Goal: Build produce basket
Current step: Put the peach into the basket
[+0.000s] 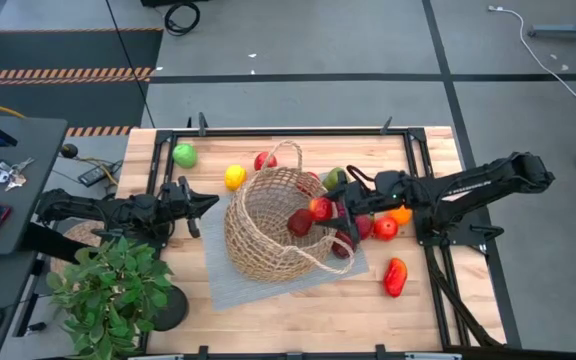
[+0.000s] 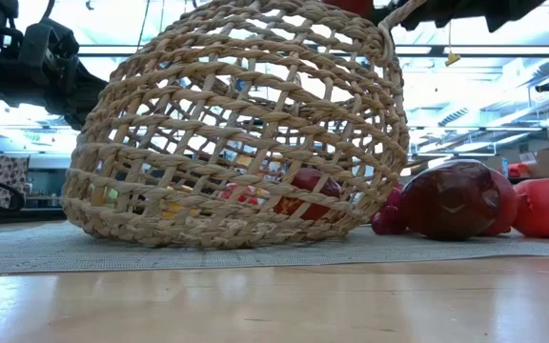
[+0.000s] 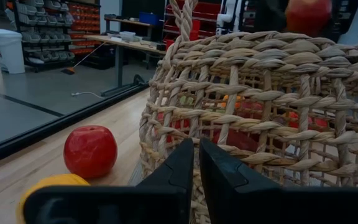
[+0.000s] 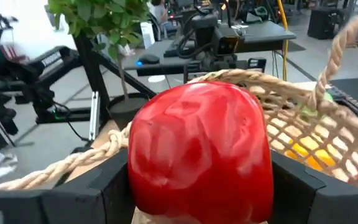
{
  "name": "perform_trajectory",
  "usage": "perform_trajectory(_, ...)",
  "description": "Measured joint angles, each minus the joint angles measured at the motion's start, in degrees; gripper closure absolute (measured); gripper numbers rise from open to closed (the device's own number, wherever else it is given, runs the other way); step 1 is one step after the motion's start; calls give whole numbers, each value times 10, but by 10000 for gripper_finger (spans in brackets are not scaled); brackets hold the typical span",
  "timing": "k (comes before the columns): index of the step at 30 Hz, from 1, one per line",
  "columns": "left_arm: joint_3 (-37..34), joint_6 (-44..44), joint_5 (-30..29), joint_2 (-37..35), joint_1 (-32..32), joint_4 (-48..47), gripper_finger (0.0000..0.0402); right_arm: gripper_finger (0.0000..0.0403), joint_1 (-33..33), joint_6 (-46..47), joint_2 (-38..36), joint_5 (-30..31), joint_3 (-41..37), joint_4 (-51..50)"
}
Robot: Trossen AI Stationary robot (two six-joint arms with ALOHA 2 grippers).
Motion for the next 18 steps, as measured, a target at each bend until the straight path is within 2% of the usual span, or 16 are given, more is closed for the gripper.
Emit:
perform_trajectory(2, 0, 0, 0, 0, 0, -1, 368, 130, 2, -42, 0, 2, 13, -21)
perform_trajectory(5, 0, 0, 0, 0, 0, 0, 364, 130, 6, -154, 0, 41, 28, -51)
perform_trajectory(9, 0, 0, 0, 0, 0, 0, 361, 130, 11, -352, 0, 69, 29, -29)
perform_trajectory(12, 0, 0, 0, 0, 0, 0, 364, 130, 16, -459, 0, 70, 29, -1)
perform_trajectory(16, 0, 0, 0, 0, 0, 0, 369, 130, 16, -550, 0, 70, 29, 30)
perform_trajectory(18, 0, 0, 0, 0, 0, 0, 369, 130, 16, -540, 0, 76, 29, 42)
